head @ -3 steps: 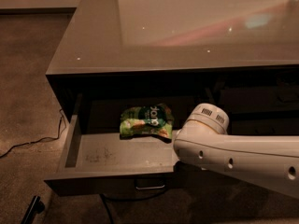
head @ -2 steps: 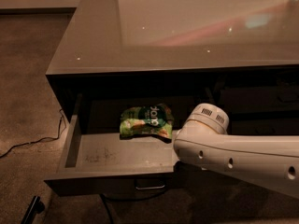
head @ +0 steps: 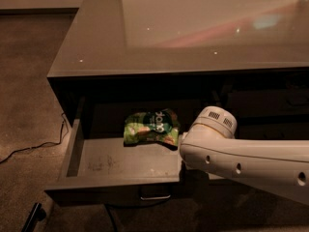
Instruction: Open top drawer
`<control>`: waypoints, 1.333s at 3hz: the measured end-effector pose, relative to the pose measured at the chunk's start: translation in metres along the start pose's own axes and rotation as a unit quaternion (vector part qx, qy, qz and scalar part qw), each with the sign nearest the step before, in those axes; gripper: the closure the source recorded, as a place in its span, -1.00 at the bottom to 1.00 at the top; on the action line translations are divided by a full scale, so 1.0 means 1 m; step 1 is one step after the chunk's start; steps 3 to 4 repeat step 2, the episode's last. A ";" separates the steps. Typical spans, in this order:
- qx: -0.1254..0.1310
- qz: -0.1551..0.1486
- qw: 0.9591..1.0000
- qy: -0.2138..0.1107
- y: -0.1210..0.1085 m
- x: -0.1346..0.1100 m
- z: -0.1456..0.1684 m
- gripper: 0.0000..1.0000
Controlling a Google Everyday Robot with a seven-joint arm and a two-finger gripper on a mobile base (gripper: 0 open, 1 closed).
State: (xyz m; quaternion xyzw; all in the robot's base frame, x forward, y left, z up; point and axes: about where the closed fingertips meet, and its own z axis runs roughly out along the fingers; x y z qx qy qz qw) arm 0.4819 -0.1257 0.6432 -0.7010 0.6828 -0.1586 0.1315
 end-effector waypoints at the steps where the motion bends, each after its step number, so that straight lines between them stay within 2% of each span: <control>1: 0.000 0.000 1.000 0.000 0.000 0.000 0.000 -1.00; 4: 0.000 0.000 1.000 0.000 0.000 0.000 0.000 -1.00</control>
Offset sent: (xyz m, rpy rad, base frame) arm 0.0000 0.0000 0.0000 0.0000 0.0000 0.0000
